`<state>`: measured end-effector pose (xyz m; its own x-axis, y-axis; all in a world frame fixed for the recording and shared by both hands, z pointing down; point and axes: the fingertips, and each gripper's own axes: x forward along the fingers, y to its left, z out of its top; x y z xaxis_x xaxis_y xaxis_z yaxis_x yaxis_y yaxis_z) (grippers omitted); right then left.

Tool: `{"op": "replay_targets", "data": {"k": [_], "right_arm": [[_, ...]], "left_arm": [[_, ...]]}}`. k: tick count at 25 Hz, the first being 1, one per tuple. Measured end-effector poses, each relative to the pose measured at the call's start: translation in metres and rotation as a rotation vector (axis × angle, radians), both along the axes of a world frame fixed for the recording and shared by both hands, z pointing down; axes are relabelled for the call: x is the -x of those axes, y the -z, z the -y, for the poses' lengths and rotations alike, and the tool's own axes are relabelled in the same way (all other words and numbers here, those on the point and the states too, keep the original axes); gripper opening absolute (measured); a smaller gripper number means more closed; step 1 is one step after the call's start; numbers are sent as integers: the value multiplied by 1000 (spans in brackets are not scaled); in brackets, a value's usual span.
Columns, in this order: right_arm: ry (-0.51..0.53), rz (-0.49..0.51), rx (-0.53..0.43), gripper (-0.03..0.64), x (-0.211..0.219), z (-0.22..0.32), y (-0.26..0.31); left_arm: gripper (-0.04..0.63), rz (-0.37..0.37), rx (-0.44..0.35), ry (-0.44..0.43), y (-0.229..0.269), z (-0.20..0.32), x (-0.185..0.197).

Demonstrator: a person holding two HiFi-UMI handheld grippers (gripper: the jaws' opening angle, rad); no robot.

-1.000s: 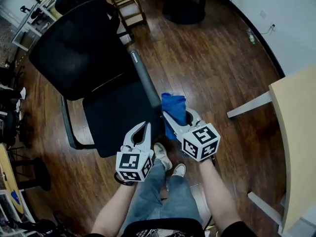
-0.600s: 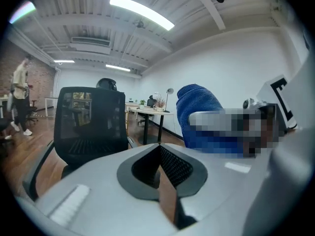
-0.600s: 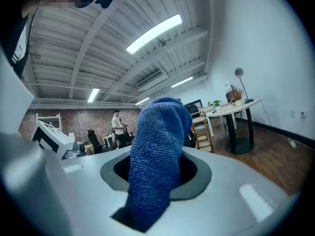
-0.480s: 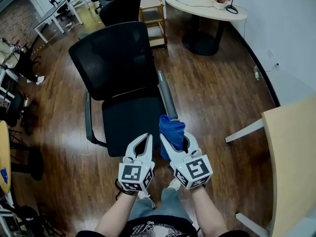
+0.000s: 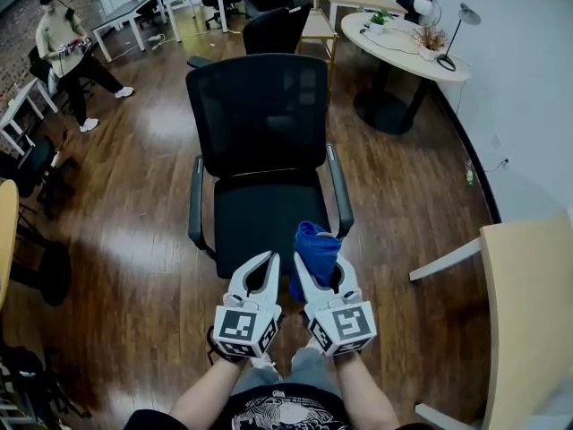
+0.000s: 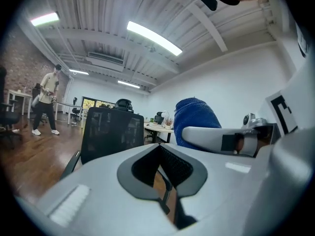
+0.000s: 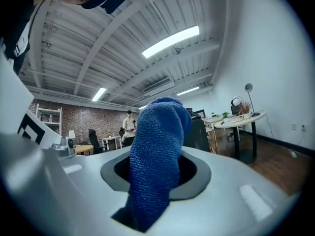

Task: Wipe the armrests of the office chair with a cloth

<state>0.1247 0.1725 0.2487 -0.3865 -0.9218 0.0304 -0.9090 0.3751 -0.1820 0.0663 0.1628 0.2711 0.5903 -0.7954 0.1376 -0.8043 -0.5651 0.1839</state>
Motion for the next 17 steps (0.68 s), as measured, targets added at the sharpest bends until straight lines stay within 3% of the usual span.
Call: {"op": "replay_targets", "data": {"k": [8, 17], "right_arm": [[-25, -54, 2, 134, 42, -14, 3], [-39, -86, 3, 135, 51, -30, 9]], "left_arm": [[3, -54, -18, -16, 9, -15, 40], [3, -80, -38, -40, 21, -32, 48]]}}
